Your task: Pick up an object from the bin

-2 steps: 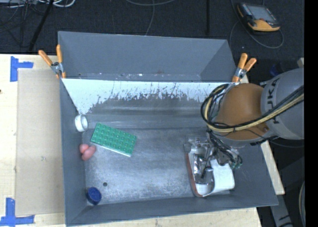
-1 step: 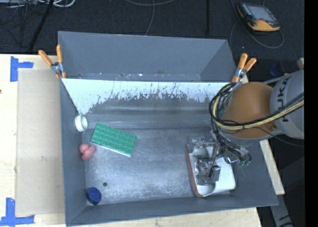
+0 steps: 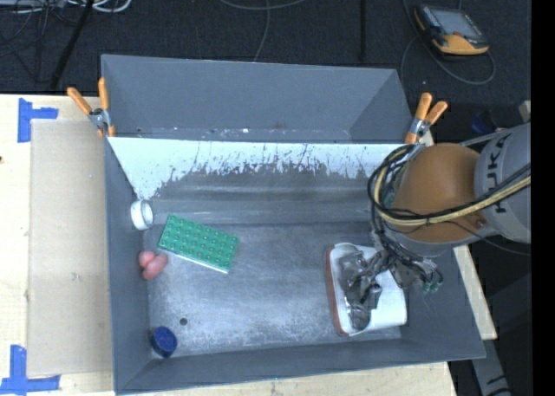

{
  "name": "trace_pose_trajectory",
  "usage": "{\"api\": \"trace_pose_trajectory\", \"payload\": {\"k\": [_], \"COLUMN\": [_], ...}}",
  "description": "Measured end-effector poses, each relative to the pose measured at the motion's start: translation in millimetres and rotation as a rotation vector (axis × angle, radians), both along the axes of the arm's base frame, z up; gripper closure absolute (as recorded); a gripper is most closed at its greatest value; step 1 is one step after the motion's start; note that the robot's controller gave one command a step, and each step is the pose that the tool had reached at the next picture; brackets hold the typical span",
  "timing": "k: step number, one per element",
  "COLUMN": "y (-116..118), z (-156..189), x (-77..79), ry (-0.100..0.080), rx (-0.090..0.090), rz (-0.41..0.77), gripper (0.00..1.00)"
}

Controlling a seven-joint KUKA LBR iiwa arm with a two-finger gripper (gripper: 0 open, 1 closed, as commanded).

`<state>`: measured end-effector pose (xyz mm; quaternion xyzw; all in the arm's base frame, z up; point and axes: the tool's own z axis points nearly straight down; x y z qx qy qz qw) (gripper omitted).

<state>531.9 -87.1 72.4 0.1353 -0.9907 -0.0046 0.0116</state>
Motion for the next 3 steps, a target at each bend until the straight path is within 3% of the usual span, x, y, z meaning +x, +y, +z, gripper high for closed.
{"api": "trace_pose_trajectory", "payload": {"k": [1, 2, 3], "y": [31, 13, 13], "z": [167, 230, 227], "x": [-45.5, -11.2, -12.9], "ry": [-0.031, -0.033, -0.026], "rx": [-0.006, -0.006, -0.003], "rz": [0.037, 0.169, 0.165], "gripper": [1.00, 1.00, 1.00]}}
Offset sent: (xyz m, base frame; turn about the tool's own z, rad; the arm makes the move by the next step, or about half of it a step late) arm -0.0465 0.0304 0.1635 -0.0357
